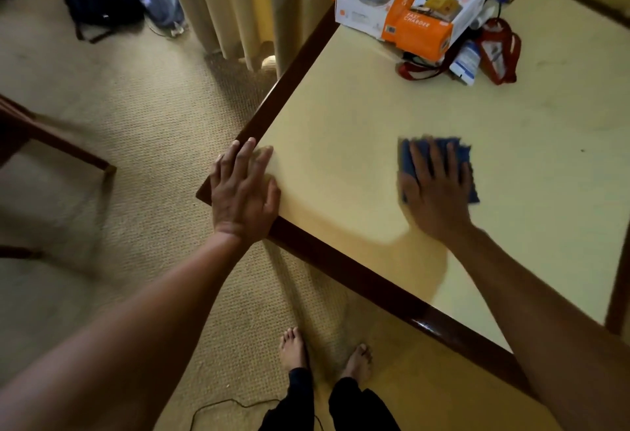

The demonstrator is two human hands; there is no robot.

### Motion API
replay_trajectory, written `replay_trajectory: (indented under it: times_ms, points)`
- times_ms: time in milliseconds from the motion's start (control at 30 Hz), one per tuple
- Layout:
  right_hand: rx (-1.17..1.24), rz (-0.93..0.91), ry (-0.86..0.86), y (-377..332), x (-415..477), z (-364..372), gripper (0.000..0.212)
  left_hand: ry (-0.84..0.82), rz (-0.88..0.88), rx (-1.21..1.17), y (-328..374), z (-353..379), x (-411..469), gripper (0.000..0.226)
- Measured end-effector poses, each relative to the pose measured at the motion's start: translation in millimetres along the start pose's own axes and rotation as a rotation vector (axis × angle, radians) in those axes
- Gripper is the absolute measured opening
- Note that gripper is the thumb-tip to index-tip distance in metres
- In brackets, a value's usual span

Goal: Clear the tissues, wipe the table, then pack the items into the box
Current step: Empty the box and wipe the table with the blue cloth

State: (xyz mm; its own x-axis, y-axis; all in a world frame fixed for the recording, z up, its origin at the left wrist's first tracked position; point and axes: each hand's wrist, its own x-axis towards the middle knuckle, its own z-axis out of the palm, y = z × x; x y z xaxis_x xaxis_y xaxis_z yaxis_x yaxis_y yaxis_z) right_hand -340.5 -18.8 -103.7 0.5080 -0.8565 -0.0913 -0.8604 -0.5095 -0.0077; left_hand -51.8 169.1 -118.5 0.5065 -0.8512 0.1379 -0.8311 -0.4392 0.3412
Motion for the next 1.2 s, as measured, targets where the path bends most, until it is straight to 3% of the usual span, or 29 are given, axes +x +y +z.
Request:
replay_trajectory:
  times_ms: [100, 200, 267, 367, 500, 567, 633, 733, 800, 967, 1067, 1200]
  points:
    - [0.07, 0.021, 0.034, -67, 26, 3, 0.062, -0.003, -0.006, -0.009, -2, 0, -1, 0.058]
    - [0.038, -0.256, 0.001, -111, -59, 13, 0.06, -0.015, -0.015, -0.002, 0, -2, -1, 0.058]
    - [0.076, -0.299, -0.068, -88, -132, 12, 0.06, -0.032, -0.019, -0.002, 3, -3, -1, 0.058]
    - [0.044, -0.129, -0.086, -10, -171, 11, 0.059, -0.071, -0.017, 0.022, 5, -3, -2, 0.056]
    - [0.101, 0.208, -0.051, 14, -98, 7, 0.064, -0.129, -0.011, 0.075, 5, -1, 0, 0.054]
    - [0.13, 0.168, -0.05, -21, -86, 8, 0.065, -0.153, -0.005, 0.078, 6, 1, -2, 0.055]
    - [0.124, -0.004, -0.064, -51, -121, 14, 0.063, -0.159, -0.008, 0.09, 7, 0, -4, 0.056]
    - [0.088, -0.081, -0.102, -32, -206, 18, 0.06, -0.154, -0.037, 0.077, 14, -4, -9, 0.058]
    - [0.087, 0.02, -0.125, 13, -243, 21, 0.06, -0.15, -0.03, 0.034, 30, -7, -23, 0.058]
    - [0.194, 0.453, -0.142, 136, -270, 14, 0.066, -0.216, 0.173, -0.073, 105, -6, -90, 0.057]
    - [0.248, 0.638, -0.133, 145, -233, 10, 0.067, -0.255, 0.26, -0.085, 147, 3, -113, 0.059]
    - [0.184, 0.375, -0.119, 95, -276, 16, 0.062, -0.305, 0.349, -0.106, 205, 24, -124, 0.06]
